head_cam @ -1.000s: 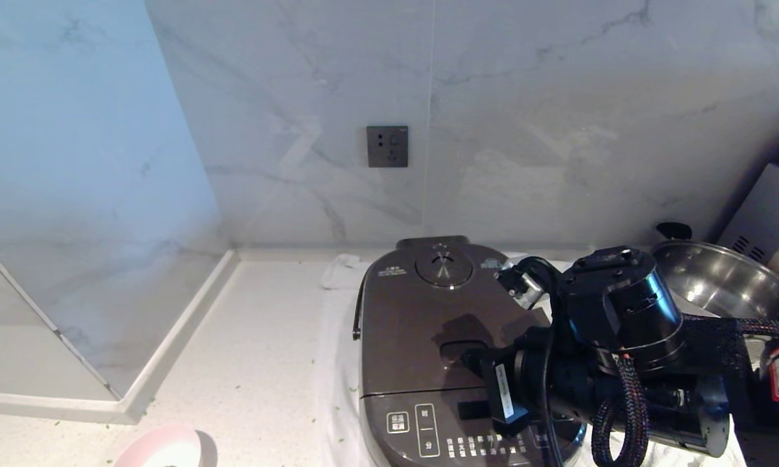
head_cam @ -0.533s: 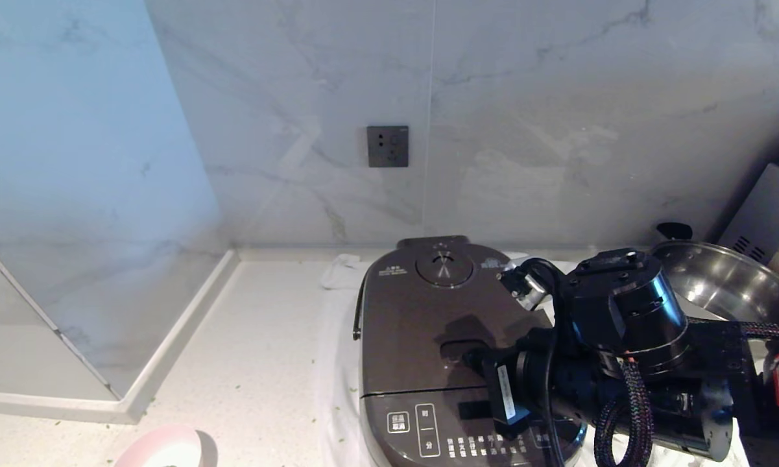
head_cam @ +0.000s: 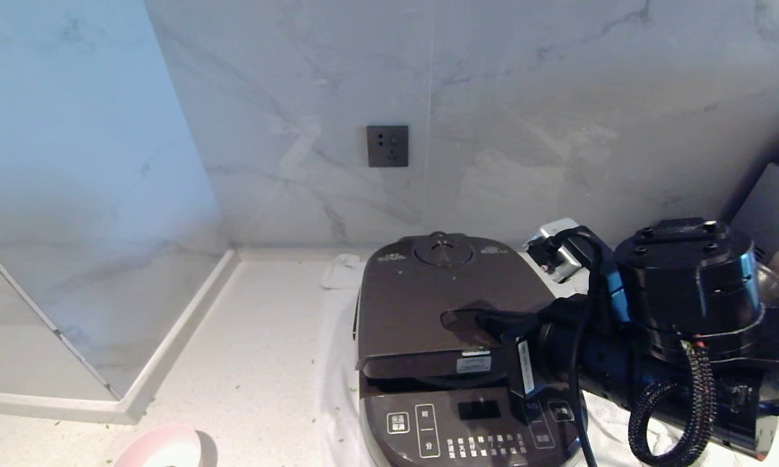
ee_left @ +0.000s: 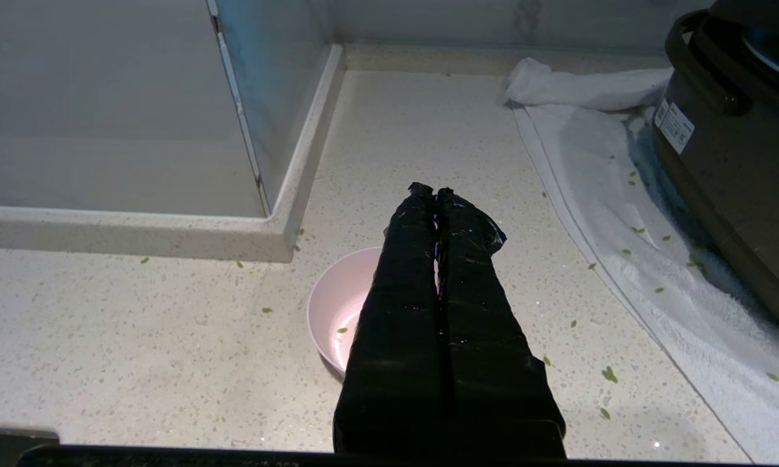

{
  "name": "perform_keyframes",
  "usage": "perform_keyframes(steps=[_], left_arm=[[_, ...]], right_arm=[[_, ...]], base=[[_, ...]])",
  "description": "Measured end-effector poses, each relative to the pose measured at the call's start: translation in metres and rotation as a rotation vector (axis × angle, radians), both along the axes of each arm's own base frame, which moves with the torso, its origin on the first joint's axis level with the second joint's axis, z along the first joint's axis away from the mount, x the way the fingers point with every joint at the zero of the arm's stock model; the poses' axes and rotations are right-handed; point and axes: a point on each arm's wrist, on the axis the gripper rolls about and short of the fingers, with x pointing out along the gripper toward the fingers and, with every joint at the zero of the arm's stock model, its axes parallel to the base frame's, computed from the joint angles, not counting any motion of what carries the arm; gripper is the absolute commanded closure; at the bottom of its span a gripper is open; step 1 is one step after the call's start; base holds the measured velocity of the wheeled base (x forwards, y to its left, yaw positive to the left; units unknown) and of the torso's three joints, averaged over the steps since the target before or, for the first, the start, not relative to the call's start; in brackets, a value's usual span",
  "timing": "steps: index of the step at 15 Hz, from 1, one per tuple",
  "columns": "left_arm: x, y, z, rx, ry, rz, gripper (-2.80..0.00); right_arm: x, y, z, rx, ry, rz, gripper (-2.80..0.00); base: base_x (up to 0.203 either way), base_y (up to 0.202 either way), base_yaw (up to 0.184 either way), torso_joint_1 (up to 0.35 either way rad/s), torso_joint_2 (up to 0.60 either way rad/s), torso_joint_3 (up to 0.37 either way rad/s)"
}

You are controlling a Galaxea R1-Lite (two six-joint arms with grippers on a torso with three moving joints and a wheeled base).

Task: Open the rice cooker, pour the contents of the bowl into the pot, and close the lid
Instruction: Open the rice cooker

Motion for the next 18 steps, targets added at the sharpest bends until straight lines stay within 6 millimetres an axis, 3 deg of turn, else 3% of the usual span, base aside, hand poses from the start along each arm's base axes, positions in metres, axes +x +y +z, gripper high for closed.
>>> perform_keyframes(steps=[5, 13, 18], left_arm=[[0.000, 0.000, 0.000, 0.000, 0.000, 0.000, 0.00], [0.000, 0.000, 0.000, 0.000, 0.000, 0.000, 0.00], [0.000, 0.000, 0.000, 0.000, 0.000, 0.000, 0.00]], right_arm=[[-0.006, -0.005, 0.028, -0.038, -0.249, 0.005, 0.00], [-0.013, -0.017, 0.081, 0.033, -0.429, -0.021, 0.00], [-0.019, -0.036, 0.109, 0.087, -0.505, -0.092, 0.00]], base=[[0.000, 0.000, 0.000, 0.000, 0.00, 0.000], [0.000, 0.000, 0.000, 0.000, 0.00, 0.000], [0.000, 0.000, 0.000, 0.000, 0.00, 0.000]])
